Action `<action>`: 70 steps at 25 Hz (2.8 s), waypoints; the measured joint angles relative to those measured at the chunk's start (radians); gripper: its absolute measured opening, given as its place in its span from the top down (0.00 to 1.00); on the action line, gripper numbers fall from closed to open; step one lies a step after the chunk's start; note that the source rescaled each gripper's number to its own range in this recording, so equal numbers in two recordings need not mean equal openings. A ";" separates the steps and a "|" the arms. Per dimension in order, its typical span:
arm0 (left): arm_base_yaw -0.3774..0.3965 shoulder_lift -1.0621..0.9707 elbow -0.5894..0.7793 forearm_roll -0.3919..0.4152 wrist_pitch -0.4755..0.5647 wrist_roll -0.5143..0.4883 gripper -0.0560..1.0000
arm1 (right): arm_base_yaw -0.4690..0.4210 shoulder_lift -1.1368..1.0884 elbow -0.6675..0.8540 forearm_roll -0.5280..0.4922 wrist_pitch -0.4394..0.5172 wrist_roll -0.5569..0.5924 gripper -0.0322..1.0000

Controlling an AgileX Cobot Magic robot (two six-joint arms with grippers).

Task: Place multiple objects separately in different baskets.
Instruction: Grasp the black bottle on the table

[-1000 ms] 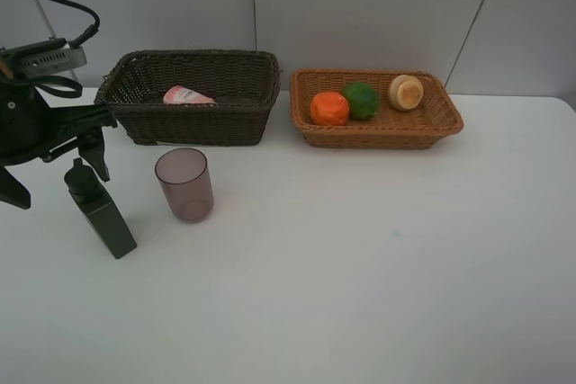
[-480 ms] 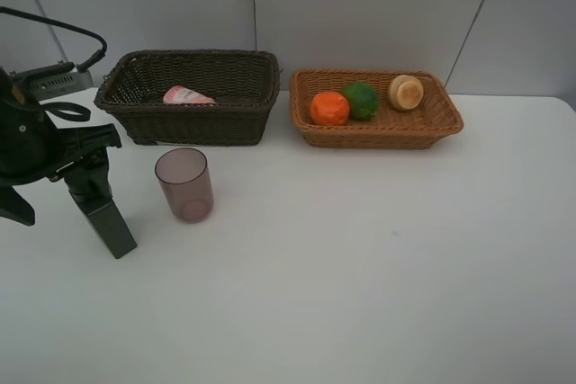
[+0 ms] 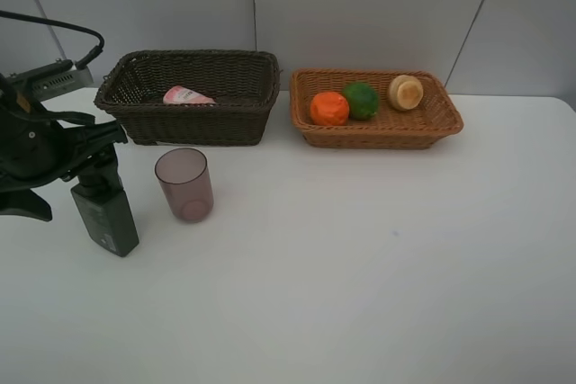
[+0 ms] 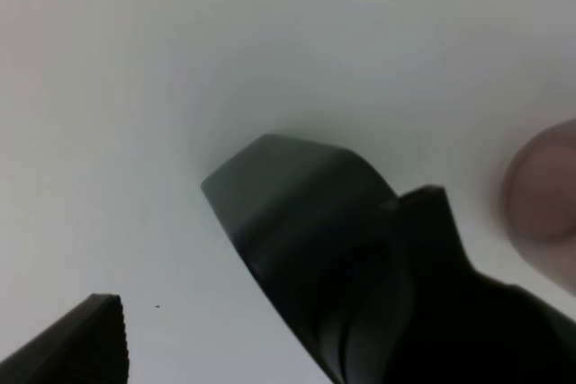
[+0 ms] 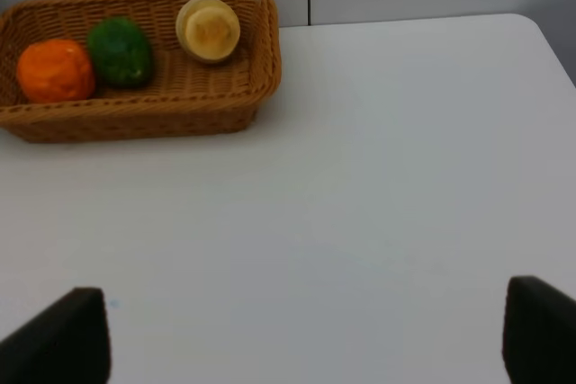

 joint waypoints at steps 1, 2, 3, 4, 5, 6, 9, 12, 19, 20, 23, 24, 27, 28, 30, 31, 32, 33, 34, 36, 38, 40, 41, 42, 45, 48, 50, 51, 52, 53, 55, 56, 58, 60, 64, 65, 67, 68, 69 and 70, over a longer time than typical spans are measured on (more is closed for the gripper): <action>0.000 0.000 0.000 0.000 -0.002 -0.004 0.00 | 0.000 0.000 0.000 0.000 0.000 0.000 0.12; 0.000 0.000 0.000 0.001 -0.003 -0.005 0.00 | 0.000 0.000 0.000 0.000 0.000 0.000 0.12; 0.000 0.000 0.000 0.001 -0.004 -0.005 0.00 | 0.000 0.000 0.000 0.000 0.000 0.000 0.12; 0.000 0.000 0.000 0.001 -0.005 -0.005 0.00 | 0.000 0.000 0.000 0.000 0.000 0.000 0.12; 0.000 0.000 0.000 0.001 -0.005 -0.005 0.00 | 0.000 0.000 0.000 0.000 0.000 0.000 0.12; 0.000 0.000 0.001 0.002 -0.006 -0.006 0.00 | 0.000 0.000 0.000 0.000 0.000 0.000 0.12; 0.000 0.000 0.002 0.003 -0.008 -0.006 0.00 | 0.000 0.000 0.000 0.000 0.000 0.000 0.12; 0.000 0.000 0.002 0.004 -0.008 -0.006 0.00 | 0.000 0.000 0.000 0.000 0.000 0.000 0.12; 0.000 0.000 0.002 0.004 -0.008 -0.013 0.00 | 0.000 0.000 0.000 0.000 0.000 0.000 0.12; 0.000 0.000 0.002 0.004 -0.008 -0.021 0.00 | 0.000 0.000 0.000 0.000 0.000 0.000 0.12; 0.000 0.000 0.002 0.004 -0.008 -0.059 0.00 | 0.000 0.000 0.000 0.000 0.000 0.000 0.12; 0.000 0.000 0.002 0.004 -0.008 -0.070 0.00 | 0.000 0.000 0.000 0.000 0.000 0.000 0.12; 0.000 0.000 0.002 0.004 -0.006 -0.103 0.00 | 0.000 0.000 0.000 0.000 0.000 0.000 0.12; 0.000 0.000 0.002 0.004 -0.006 -0.110 0.00 | 0.000 0.000 0.000 0.000 0.000 0.000 0.12; 0.000 0.000 0.002 0.004 -0.003 -0.122 0.00 | 0.000 0.000 0.000 0.000 0.000 0.000 0.12; 0.000 0.000 0.002 0.001 -0.002 -0.127 0.00 | 0.000 0.000 0.000 0.000 0.000 0.000 0.12; 0.000 -0.002 0.002 -0.001 0.000 -0.129 0.00 | 0.000 0.000 0.000 0.000 0.000 0.000 0.12; 0.000 -0.006 0.003 -0.002 0.005 -0.132 0.00 | 0.000 0.000 0.000 0.000 0.000 0.000 0.12; 0.000 -0.014 0.005 -0.002 0.013 -0.133 0.00 | 0.000 0.000 0.000 0.000 0.000 0.000 0.12; 0.000 -0.038 0.011 -0.002 0.030 -0.135 0.00 | 0.000 0.000 0.000 0.000 0.000 0.000 0.12; 0.000 -0.070 0.012 -0.002 0.031 -0.141 0.00 | 0.000 0.000 0.000 0.000 0.000 0.000 0.12; 0.000 -0.093 0.012 -0.002 0.033 -0.152 0.00 | 0.000 0.000 0.000 0.000 0.000 0.000 0.12; 0.000 -0.100 0.012 -0.002 0.035 -0.160 0.00 | 0.000 0.000 0.000 0.000 0.000 0.000 0.12; 0.000 -0.103 0.012 -0.002 0.036 -0.167 0.00 | 0.000 0.000 0.000 0.000 0.000 0.000 0.12; 0.000 -0.104 0.012 -0.002 0.036 -0.193 0.00 | 0.000 0.000 0.000 0.000 0.000 0.000 0.12; 0.000 -0.104 0.012 -0.002 0.036 -0.235 0.00 | 0.000 0.000 0.000 0.000 0.000 0.000 0.12; 0.000 -0.104 0.012 -0.002 0.038 -0.255 0.00 | 0.000 0.000 0.000 0.000 0.000 0.000 0.12; 0.000 -0.104 0.012 -0.002 0.041 -0.262 0.00 | 0.000 0.000 0.000 0.000 0.000 0.000 0.12; 0.000 -0.104 0.012 -0.002 0.042 -0.268 0.00 | 0.000 0.000 0.000 0.000 0.000 0.000 0.12; 0.000 -0.104 0.012 -0.002 0.044 -0.275 0.00 | 0.000 0.000 0.000 0.000 0.000 0.000 0.12; 0.000 -0.104 0.012 -0.002 0.044 -0.304 0.00 | 0.000 0.000 0.000 0.000 0.000 0.000 0.12; 0.000 -0.104 0.012 -0.001 0.042 -0.323 0.00 | 0.000 0.000 0.000 0.000 0.000 0.000 0.12; 0.000 -0.104 0.012 0.010 0.038 -0.360 0.00 | 0.000 0.000 0.000 0.000 0.000 0.000 0.12; 0.000 -0.104 0.012 0.029 0.037 -0.398 0.00 | 0.000 0.000 0.000 0.000 0.000 0.000 0.12; 0.000 -0.104 0.012 0.046 0.035 -0.462 0.00 | 0.000 0.000 0.000 0.000 0.000 0.000 0.12; 0.000 -0.104 0.012 0.046 0.032 -0.473 0.00 | 0.000 0.000 0.000 0.000 0.000 0.000 0.12; 0.000 -0.103 0.012 0.046 0.027 -0.483 0.00 | 0.000 0.000 0.000 0.000 0.000 0.000 0.12; 0.000 -0.102 0.012 0.046 0.026 -0.485 0.00 | 0.000 0.000 0.000 0.000 0.000 0.000 0.12; 0.000 -0.100 0.012 0.045 0.026 -0.486 0.00 | 0.000 0.000 0.000 0.000 0.000 0.000 0.12; 0.000 -0.095 0.012 0.044 0.027 -0.487 0.00 | 0.000 0.000 0.000 0.000 0.000 0.000 0.12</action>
